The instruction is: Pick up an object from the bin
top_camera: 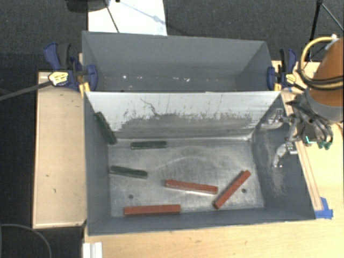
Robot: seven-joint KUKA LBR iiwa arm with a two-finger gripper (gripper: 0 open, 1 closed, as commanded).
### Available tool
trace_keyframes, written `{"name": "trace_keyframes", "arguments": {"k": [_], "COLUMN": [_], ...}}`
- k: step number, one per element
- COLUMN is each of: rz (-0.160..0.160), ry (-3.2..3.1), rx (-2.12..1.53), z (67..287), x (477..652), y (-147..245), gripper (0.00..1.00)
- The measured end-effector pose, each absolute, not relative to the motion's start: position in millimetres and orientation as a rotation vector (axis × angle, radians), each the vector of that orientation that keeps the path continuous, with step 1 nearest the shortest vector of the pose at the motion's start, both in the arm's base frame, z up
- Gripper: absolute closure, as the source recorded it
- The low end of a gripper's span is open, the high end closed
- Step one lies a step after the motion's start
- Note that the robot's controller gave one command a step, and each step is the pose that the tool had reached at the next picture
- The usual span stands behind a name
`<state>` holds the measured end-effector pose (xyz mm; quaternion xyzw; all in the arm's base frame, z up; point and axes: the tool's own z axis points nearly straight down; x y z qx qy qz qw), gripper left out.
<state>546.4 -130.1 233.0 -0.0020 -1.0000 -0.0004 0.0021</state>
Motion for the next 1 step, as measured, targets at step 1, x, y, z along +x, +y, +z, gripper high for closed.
{"name": "trace_keyframes", "arguments": {"k": [1], "rz": [0.001], "ry": [-3.146], "rx": [-0.001], "z": [237.4], "x": [548.0], "y": [-129.6], "gripper": [0.00]}}
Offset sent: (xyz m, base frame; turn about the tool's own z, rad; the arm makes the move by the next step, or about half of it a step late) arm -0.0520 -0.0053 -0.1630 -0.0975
